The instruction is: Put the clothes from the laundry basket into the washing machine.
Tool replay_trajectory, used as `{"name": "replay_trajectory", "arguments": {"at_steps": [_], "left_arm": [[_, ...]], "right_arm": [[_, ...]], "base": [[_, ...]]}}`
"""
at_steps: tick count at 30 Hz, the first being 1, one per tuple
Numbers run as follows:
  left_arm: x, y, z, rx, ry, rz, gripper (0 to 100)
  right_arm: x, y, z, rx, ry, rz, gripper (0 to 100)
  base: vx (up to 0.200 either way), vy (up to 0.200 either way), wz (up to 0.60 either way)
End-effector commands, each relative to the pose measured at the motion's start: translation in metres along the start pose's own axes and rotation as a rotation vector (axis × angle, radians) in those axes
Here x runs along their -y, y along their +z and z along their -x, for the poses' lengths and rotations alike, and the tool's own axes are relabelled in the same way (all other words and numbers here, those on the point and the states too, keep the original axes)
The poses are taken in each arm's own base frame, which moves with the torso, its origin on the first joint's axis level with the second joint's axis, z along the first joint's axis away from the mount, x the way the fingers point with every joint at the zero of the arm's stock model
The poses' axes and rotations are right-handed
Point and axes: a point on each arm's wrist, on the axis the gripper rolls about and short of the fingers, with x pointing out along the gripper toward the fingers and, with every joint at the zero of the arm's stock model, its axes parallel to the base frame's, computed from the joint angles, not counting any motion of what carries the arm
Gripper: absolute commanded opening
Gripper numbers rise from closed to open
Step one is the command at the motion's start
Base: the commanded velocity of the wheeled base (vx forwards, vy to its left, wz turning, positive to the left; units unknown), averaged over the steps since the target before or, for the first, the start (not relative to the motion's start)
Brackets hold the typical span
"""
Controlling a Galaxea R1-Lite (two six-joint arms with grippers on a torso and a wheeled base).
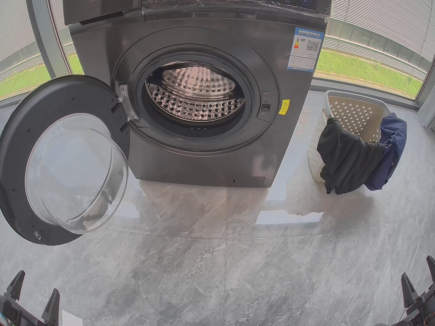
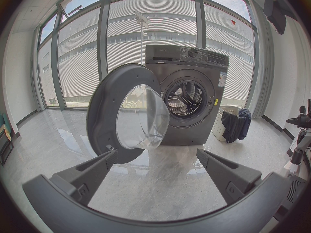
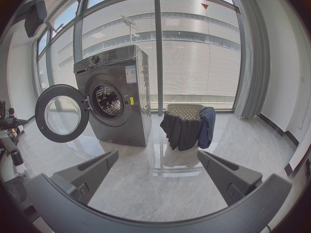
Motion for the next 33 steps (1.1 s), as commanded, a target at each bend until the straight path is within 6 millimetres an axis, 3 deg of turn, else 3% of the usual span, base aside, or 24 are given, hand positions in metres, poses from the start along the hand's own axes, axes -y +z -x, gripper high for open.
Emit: {"name": "replay_trajectory", "arguments": {"at_steps": [1, 7, 12, 18, 22, 33], "left_arm": [[-0.0001, -0.0052, -0.0001, -0.001, 0.0, 0.001, 100], [-0.0001, -0.0052, -0.0001, -0.001, 0.0, 0.001, 100], [-0.0001, -0.0052, -0.0001, -0.001, 0.0, -0.001, 100], [-0.0001, -0.0052, -0.0001, -0.001, 0.0, 0.001, 100], [-0.0001, -0.0052, -0.0001, -0.001, 0.001, -0.001, 100], [-0.0001, -0.0052, -0.0001, -0.001, 0.001, 0.001, 100]], "right_arm": [[0.0, -0.0049, -0.0005, -0.005, 0.0, 0.0, 100], [0.0, -0.005, -0.0005, -0.007, 0.0, 0.001, 100], [0.0, -0.005, -0.0005, -0.007, 0.002, 0.001, 100], [0.0, -0.0049, -0.0005, -0.005, 0.002, 0.003, 100], [0.0, -0.0049, -0.0005, -0.005, 0.002, 0.003, 100], [0.0, -0.0049, -0.0005, -0.005, 0.002, 0.001, 100]], "base": [[0.2, 0.0, 0.0], [0.2, 0.0, 0.0], [0.0, 0.0, 0.0], [0.0, 0.0, -0.6], [0.0, 0.0, 0.0], [0.0, -0.2, 0.0]]}}
